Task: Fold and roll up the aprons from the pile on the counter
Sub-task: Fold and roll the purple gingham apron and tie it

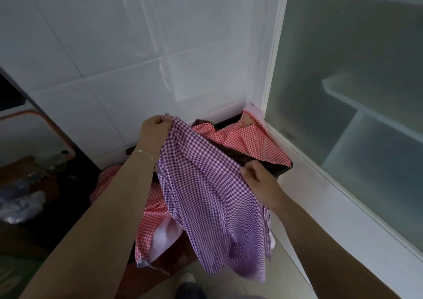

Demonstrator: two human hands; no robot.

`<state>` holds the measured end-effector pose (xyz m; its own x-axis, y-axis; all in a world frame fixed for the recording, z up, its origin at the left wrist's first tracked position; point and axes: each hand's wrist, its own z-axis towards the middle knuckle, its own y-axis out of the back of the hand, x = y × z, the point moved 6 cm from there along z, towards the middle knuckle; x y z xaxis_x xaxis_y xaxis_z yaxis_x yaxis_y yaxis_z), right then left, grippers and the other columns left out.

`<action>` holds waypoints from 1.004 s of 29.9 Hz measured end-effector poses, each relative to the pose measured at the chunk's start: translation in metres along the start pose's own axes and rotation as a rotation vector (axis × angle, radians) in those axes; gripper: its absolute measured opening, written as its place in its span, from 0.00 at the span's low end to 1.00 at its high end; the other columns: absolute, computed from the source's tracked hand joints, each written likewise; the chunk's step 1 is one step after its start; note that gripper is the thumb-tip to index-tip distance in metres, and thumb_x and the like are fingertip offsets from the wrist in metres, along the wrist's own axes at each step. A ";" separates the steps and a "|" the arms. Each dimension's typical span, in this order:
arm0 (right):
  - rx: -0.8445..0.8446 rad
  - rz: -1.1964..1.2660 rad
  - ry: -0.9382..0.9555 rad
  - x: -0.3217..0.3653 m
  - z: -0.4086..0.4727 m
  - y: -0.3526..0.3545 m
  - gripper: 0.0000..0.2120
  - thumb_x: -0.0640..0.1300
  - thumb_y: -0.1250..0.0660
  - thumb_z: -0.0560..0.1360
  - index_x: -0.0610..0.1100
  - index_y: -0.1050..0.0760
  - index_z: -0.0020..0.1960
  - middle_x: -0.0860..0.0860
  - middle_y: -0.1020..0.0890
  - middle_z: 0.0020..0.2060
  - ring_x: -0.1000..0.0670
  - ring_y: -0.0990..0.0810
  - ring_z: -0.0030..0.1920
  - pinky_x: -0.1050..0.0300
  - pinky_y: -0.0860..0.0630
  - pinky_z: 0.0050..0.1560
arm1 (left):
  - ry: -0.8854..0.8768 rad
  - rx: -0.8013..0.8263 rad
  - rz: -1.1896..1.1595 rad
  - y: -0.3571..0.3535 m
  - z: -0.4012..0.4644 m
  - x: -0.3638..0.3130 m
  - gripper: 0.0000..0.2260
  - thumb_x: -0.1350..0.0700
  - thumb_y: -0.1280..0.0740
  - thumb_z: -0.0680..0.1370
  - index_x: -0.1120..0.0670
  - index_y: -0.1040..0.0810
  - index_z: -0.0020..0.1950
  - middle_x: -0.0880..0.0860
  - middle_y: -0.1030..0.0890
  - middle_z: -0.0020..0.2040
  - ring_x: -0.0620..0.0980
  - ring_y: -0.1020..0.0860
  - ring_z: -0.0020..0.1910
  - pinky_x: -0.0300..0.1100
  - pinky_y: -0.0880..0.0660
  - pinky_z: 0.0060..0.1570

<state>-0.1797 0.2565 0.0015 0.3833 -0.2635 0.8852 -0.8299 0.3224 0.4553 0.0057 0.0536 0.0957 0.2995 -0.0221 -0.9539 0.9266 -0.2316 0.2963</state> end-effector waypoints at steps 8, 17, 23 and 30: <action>0.075 0.056 -0.069 -0.010 0.001 0.002 0.26 0.62 0.29 0.66 0.37 0.26 0.35 0.44 0.23 0.32 0.49 0.24 0.32 0.59 0.30 0.36 | -0.040 -0.055 0.006 0.036 0.019 0.003 0.18 0.49 0.35 0.77 0.65 0.22 0.44 0.68 0.21 0.42 0.54 0.24 0.40 0.53 0.23 0.51; 0.117 0.010 -0.124 -0.013 0.009 0.000 0.14 0.47 0.41 0.81 0.47 0.24 0.39 0.52 0.21 0.36 0.51 0.23 0.38 0.61 0.31 0.39 | 0.063 -0.359 0.314 0.071 0.015 0.053 0.10 0.59 0.37 0.80 0.59 0.19 0.56 0.58 0.18 0.54 0.59 0.22 0.50 0.40 0.29 0.54; 0.199 -0.140 0.016 0.038 0.019 -0.022 0.16 0.51 0.42 0.81 0.43 0.21 0.47 0.53 0.21 0.40 0.54 0.23 0.40 0.61 0.30 0.42 | -0.467 -0.070 0.528 0.006 -0.029 -0.010 0.28 0.52 0.28 0.73 0.51 0.33 0.72 0.52 0.29 0.67 0.52 0.24 0.54 0.46 0.29 0.58; 0.208 -0.030 0.055 0.070 0.021 -0.026 0.12 0.49 0.39 0.80 0.46 0.20 0.45 0.51 0.18 0.41 0.53 0.22 0.41 0.63 0.28 0.42 | -0.420 0.914 0.601 -0.082 -0.078 -0.007 0.09 0.46 0.32 0.76 0.46 0.21 0.53 0.47 0.18 0.52 0.42 0.22 0.51 0.37 0.28 0.54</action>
<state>-0.1396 0.2105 0.0495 0.4257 -0.2178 0.8783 -0.8815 0.1196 0.4569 -0.0549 0.1487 0.0814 0.3762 -0.6459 -0.6644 0.1022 -0.6837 0.7226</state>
